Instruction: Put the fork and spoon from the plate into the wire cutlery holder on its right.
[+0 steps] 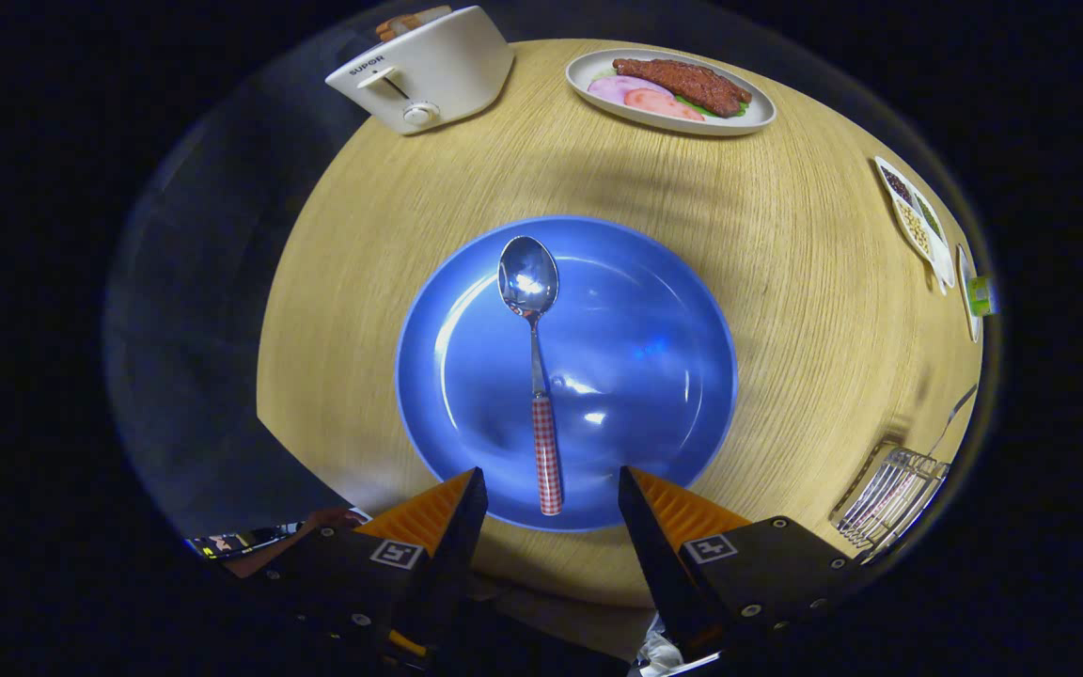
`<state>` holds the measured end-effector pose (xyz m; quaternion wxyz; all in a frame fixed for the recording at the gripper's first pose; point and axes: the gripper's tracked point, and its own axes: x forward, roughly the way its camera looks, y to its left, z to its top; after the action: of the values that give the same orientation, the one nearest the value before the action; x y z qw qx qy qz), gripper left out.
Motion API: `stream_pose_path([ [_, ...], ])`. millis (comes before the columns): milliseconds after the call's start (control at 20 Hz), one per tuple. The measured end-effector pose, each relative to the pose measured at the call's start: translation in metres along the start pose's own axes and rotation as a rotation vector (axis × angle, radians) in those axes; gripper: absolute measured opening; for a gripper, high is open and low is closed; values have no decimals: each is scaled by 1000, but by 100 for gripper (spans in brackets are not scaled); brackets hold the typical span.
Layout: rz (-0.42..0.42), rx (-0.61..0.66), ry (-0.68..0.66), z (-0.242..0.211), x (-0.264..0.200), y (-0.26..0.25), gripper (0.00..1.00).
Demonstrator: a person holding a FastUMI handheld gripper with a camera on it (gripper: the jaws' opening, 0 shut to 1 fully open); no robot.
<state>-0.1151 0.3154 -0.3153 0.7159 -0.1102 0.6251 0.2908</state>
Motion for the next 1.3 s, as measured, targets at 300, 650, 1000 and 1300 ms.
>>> stream_pose_path([
  [300, -78, -29, -2, 0, 25, 3, 65],
  [650, -141, -86, -35, 1, 31, 1, 16],
  [1000, -69, -85, -42, -1, 9, 13, 8],
  [1300, -45, -53, -59, -15, -49, -16, 8],
])
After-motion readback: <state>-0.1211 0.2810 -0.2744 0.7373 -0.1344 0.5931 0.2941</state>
